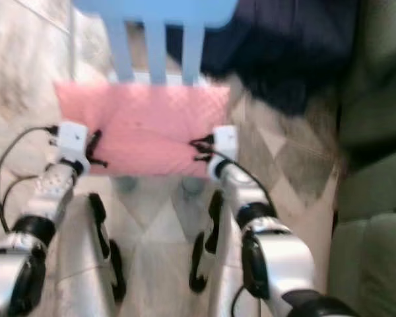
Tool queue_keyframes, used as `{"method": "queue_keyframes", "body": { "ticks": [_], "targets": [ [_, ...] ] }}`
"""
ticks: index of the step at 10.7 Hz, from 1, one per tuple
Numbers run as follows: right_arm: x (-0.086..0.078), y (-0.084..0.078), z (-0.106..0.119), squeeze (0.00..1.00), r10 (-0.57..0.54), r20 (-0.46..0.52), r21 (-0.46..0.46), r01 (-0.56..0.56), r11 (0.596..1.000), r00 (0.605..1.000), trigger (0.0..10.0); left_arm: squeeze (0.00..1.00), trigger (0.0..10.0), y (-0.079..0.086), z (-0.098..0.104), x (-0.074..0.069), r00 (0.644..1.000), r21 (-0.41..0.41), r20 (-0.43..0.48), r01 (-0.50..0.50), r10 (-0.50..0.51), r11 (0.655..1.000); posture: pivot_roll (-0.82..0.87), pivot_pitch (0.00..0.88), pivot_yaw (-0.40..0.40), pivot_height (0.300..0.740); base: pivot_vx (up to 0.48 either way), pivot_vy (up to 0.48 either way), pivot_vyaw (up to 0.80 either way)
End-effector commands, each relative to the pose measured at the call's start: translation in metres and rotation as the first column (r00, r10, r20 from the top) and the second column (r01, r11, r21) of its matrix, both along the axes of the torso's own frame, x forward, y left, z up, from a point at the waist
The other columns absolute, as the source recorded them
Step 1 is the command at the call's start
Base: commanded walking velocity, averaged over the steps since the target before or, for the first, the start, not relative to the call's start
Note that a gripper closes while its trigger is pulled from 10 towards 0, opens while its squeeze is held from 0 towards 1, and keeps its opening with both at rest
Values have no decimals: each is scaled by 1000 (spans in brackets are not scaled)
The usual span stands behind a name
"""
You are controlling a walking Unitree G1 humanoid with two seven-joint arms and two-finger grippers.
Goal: Move the pillow to the sofa
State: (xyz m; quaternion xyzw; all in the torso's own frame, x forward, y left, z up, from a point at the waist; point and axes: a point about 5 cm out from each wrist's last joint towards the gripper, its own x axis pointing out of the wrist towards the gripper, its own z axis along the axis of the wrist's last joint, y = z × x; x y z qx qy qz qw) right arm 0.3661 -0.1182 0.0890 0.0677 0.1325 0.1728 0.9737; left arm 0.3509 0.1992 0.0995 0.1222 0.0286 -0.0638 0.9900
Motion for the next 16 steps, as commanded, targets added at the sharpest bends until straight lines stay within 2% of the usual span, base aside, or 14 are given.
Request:
{"method": "queue_keyframes", "body": {
  "ticks": [1,2,4,5,6,7,8,9,11,12,15,16],
  "targets": [
    [-5,-15,-4,0,-30,34,4,30,1000,999,0,0,0,-1,-3,-8,1000,-30,23,19,-18,999,58,60,-82,508,0,0,0],
    [-11,-26,-6,0,-68,88,8,67,998,994,0,0,0,0,-3,-17,997,-28,68,41,-39,999,54,9,-75,508,0,0,0],
    [-29,-41,-10,0,-142,197,0,145,989,970,0,0,0,3,-5,-35,993,-57,103,59,-53,997,50,0,-61,508,0,0,0],
    [-47,-45,-14,0,-200,248,-1,207,978,948,0,0,0,10,-12,-46,997,-118,76,22,-13,993,52,0,-57,508,0,0,0],
    [-63,-45,-22,0,-222,252,-10,232,973,942,0,0,2627,12,-19,-56,998,-128,46,49,-43,991,45,0,-53,508,0,0,0],
    [-76,-45,-27,0,-252,240,10,257,966,937,0,0,10000,11,-24,-67,999,-151,23,32,-28,988,40,0,-49,508,0,0,0],
    [-82,-45,-28,0,-252,238,6,258,966,938,0,0,10000,6,-28,-77,999,-126,13,41,-40,991,38,0,-51,508,0,0,0],
    [-88,-46,-27,0,-250,217,-11,258,966,944,10000,0,10000,-1,-35,-85,999,-136,-32,14,-18,991,38,0,-58,508,0,0,0],
    [-91,-45,-29,0,-234,201,-2,239,971,951,10000,0,10000,-20,-39,-95,998,-184,-39,51,-59,982,24,0,-58,508,0,0,0],
    [-86,-43,-25,0,-239,213,-6,246,969,947,10000,0,10000,-27,-36,-89,997,-180,-26,66,-72,981,17,0,-56,512,0,0,0],
    [-81,-46,-18,0,-260,212,-6,267,964,942,10000,0,10000,-21,-28,-70,999,-192,-28,34,-40,981,0,0,-54,567,0,0,0],
    [-80,-47,-17,0,-258,216,-15,267,964,942,10000,0,10000,-21,-29,-68,999,-192,-33,29,-36,981,-6,0,-53,586,0,0,0]
  ]
}}
